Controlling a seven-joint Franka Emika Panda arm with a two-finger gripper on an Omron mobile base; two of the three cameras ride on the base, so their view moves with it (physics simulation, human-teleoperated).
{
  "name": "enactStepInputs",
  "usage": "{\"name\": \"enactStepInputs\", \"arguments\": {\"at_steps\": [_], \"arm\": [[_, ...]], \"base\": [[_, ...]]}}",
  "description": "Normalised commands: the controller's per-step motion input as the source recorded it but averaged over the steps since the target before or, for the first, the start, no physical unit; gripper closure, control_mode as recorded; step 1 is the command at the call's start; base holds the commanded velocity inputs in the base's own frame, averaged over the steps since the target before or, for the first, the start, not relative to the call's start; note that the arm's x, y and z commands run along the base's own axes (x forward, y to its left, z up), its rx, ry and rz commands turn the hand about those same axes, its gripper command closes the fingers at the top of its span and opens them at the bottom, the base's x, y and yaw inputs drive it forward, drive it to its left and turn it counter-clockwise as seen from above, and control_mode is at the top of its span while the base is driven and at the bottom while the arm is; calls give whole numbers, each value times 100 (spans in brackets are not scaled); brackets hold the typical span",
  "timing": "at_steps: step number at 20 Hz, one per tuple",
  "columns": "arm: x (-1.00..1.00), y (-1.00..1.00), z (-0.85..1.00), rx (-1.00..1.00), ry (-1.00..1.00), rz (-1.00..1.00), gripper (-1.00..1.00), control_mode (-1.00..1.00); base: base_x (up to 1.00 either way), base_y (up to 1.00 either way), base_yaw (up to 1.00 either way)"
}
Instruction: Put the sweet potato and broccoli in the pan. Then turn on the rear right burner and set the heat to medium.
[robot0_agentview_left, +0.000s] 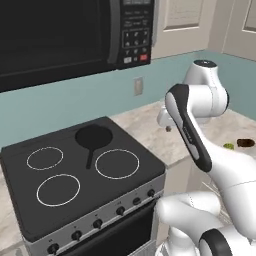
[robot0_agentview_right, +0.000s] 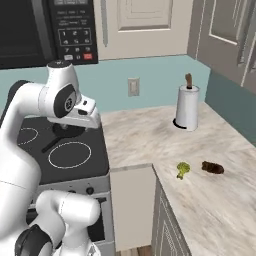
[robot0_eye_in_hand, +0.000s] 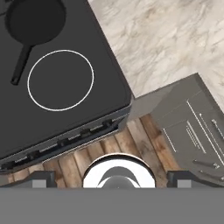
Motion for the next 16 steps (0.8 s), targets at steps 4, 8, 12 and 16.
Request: {"name": "enactStepInputs", "arguments": {"at_steps": [4,8,12,16], "arm": [[0,0,0,0,0,0,-100,100],[0,0,0,0,0,0,-100,100],[0,0,0,0,0,0,-100,100],[0,0,0,0,0,0,-100,100]], "base": [[-13,-54,-36],[-2,-38,-11],[31,-29,-7],[55,-14,-24]]}}
